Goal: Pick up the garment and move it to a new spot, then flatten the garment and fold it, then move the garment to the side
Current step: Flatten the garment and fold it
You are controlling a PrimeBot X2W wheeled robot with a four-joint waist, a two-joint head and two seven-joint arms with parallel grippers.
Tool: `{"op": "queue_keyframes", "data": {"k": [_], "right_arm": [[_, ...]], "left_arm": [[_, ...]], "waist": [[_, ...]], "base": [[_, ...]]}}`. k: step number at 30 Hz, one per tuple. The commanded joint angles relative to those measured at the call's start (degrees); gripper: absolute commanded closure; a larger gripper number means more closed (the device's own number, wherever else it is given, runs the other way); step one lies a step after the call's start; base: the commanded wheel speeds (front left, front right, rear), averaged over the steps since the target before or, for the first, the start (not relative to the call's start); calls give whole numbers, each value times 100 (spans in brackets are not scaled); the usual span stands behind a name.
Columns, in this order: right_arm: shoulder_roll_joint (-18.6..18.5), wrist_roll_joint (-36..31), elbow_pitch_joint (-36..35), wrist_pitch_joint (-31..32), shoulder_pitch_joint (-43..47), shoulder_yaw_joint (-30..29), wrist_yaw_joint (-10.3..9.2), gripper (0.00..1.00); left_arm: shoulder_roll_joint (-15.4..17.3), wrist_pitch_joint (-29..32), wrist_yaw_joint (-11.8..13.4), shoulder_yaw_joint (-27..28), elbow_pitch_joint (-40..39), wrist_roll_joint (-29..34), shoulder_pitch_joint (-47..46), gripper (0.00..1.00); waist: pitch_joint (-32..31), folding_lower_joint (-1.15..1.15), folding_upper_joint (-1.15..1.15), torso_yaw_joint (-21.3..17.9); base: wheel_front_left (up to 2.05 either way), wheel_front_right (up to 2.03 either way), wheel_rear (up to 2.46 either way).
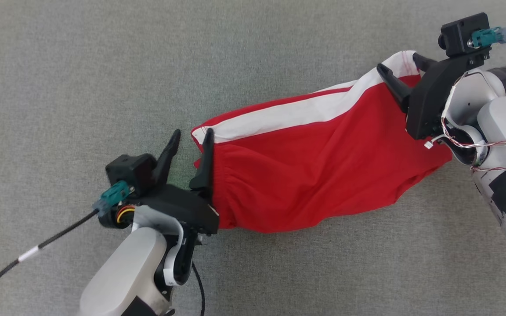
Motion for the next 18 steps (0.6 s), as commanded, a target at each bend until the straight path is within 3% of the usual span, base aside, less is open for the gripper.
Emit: {"op": "queue_keyframes", "data": {"k": [1, 9, 13, 18], "right_arm": [[-81, 160, -2, 87, 128, 18, -15, 0], [-382, 631, -150, 611, 560, 66, -15, 0], [-527, 684, -206, 580, 798, -2, -15, 0], [-522, 778, -101, 590, 1090, -180, -15, 0]], "left_arm": [[64, -147, 34, 64, -5, 79, 159, 0], [235, -460, 127, 417, -390, 420, 854, 0], [197, -463, 92, 915, -1015, 1036, 1411, 0], [73, -466, -142, 1355, -1568, 1903, 2148, 0]], "waist": [[-198, 0, -1, -57], [-649, 0, -1, -112], [-847, 0, -1, -89], [-1035, 0, -1, -2]], "base": [[0, 0, 0], [0, 0, 0], [0, 0, 0], [0, 0, 0]]}}
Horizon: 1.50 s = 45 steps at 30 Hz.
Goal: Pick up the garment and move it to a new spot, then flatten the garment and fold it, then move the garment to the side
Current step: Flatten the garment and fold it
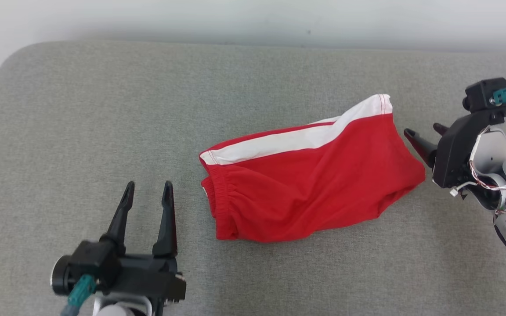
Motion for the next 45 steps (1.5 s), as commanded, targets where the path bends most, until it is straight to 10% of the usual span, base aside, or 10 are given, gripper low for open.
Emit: {"op": "queue_keyframes", "data": {"k": [1, 29, 30, 32, 45], "right_arm": [[32, 39, 27, -20, 82, -42, -15, 0], [869, -706, 1661, -21, 228, -277, -1, 0], [871, -736, 1717, 2, 250, -264, -2, 23], [877, -771, 1777, -5, 254, -271, -2, 100], [492, -1143, 1984, -546, 72, -484, -28, 100]], "left_arm": [[-22, -13, -53, 73, -68, 182, 136, 0], [-805, -15, -1110, 1323, -368, 1535, 1374, 0], [-809, -15, -1131, 1320, -360, 1528, 1358, 0], [-815, -15, -1149, 1311, -342, 1520, 1319, 0], [-817, -16, -1104, 1283, -243, 1386, 1287, 0]], "waist": [[-98, 1, 0, 71], [327, 1, 0, 555], [332, 1, 0, 562], [356, 1, 0, 572], [235, 1, 0, 416]], "base": [[0, 0, 0], [0, 0, 0], [0, 0, 0], [0, 0, 0], [0, 0, 0]]}}
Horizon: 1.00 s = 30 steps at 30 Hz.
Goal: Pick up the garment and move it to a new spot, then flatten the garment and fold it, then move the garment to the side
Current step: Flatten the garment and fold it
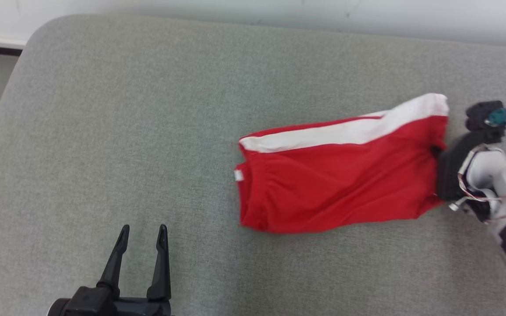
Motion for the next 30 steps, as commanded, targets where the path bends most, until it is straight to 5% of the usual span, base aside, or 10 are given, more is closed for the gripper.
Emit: {"op": "queue_keyframes", "data": {"k": [1, 15, 30], "right_arm": [[-207, -71, 97, -3, 247, 6, -38, 100], [-1030, -669, -715, -61, 438, -79, -32, 100], [-456, -1082, -2759, 882, 896, 73, -32, 100]], "left_arm": [[-8, -16, 12, 15, 13, -25, 27, 0], [-7, -16, 61, -86, 70, -142, 166, 0], [-7, -16, 68, -145, 97, -229, 250, 0]], "waist": [[-116, -1, -1, -86], [-533, -1, -1, -358], [-674, -1, -1, -251]], "base": [[0, 0, 0], [0, 0, 0], [0, 0, 0]]}}
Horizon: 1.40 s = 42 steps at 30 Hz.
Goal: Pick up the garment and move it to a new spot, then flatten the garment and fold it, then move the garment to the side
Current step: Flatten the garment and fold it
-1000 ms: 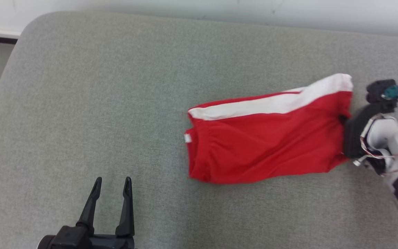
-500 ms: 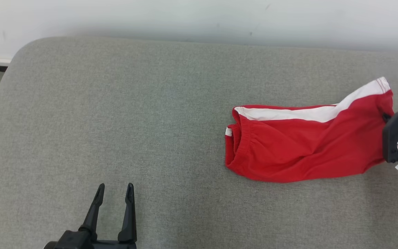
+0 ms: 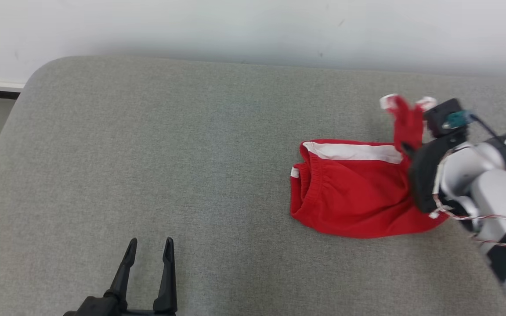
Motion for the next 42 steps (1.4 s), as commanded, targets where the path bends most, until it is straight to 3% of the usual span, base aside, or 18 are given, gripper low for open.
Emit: {"op": "queue_keyframes", "data": {"k": [1, 9, 21, 22, 23, 24, 32, 40, 41, 42], "right_arm": [[70, -22, -41, 37, 71, 14, -17, 100], [688, -78, -205, 341, 28, 288, -17, 100], [1206, -39, 499, 48, -68, 334, -17, 100], [1258, -43, 549, -8, -81, 342, -16, 79], [1299, -28, 589, -63, -94, 365, -16, 9], [1341, 18, 633, -118, -112, 354, -16, 0], [1298, 490, 490, -792, -238, -3, -17, 0], [810, 3, 679, -1457, -27, -864, -17, 0], [753, -115, 758, -1505, 73, -966, -17, 22], [726, -223, 831, -1538, 179, -1044, -17, 57]], "left_arm": [[-4, -16, 7, -10, 0, -48, 50, 0], [-3, -16, 1, -85, 40, -105, -13, 0], [-3, -16, 32, -163, -13, -133, 18, 0], [-2, -16, 34, -165, -17, -132, 12, 0], [-3, -16, 34, -164, -19, -129, 8, 0], [-3, -16, 33, -159, -17, -122, 10, 0], [-3, -16, 17, -106, 33, -94, 84, 0], [-1, -16, 3, -138, 26, -114, 68, 0], [-2, -16, 0, -142, 28, -127, 55, 0], [-2, -16, 8, -150, 32, -139, 43, 0]], "waist": [[13, 0, 0, 34], [46, 0, 0, 264], [91, 0, 0, 494], [98, 0, 0, 499], [104, 0, 0, 498], [105, 0, 0, 491], [-47, 0, 0, 362], [-83, 0, 0, 288], [-76, 0, 0, 290], [-70, 0, 0, 298]], "base": [[0, 0, 0], [0, 0, 0], [0, 0, 0], [0, 0, 0], [0, 0, 0], [0, 0, 0], [0, 0, 0], [0, 0, 0], [0, 0, 0], [0, 0, 0]]}}
